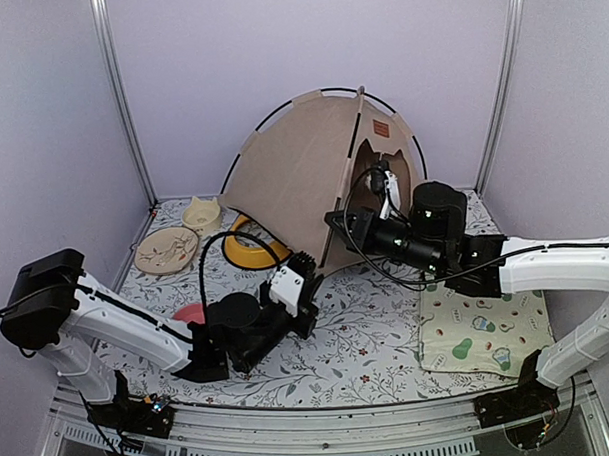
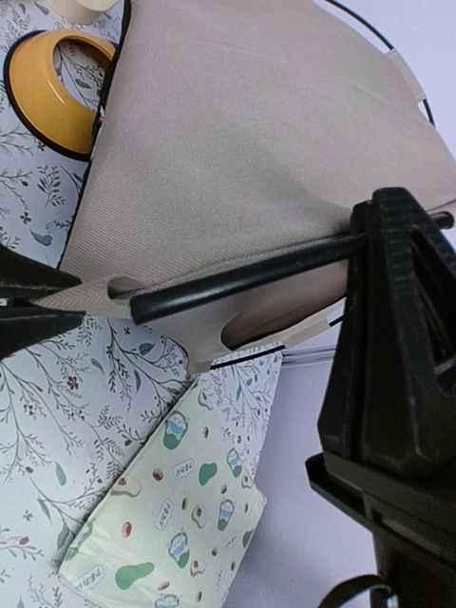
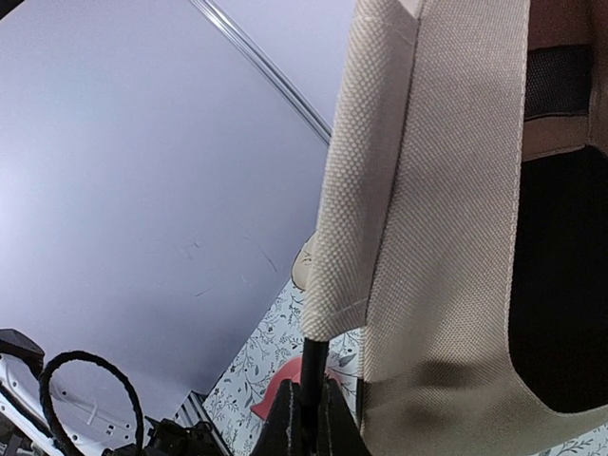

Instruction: Set up the pet tent

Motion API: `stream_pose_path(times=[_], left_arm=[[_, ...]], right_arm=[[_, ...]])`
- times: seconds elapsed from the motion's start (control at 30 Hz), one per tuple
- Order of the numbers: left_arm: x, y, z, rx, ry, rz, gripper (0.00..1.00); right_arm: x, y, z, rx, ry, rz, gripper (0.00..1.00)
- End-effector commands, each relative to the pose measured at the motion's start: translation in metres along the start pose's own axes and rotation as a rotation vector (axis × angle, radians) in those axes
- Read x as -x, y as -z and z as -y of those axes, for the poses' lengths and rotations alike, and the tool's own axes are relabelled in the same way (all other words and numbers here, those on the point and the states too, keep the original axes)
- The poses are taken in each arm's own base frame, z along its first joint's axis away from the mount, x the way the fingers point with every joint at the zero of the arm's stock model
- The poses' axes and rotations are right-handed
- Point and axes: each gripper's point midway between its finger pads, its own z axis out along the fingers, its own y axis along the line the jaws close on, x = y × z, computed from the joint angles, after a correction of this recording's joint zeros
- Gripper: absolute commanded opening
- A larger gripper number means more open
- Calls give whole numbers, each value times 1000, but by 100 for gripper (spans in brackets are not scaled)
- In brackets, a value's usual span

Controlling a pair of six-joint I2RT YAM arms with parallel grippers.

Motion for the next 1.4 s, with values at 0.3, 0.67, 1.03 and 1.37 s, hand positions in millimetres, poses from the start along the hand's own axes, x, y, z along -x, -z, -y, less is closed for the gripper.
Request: stream_pose_path(times=[0.3,0.67,1.03,1.37], left_arm=[[-5,21,22,-94,-47,-33,0],[3,20,20,-85,-39,-22,0],[11,18,23,-96,-38,-13,0],[15,19,25,-111,-36,-6,0]], right_arm=[[33,-5,10,-33,6,173,0],[22,-6,19,-53,7,150,0],[15,-7,23,-59,6,133,0],[9,-12,25,-56,1,111,0]])
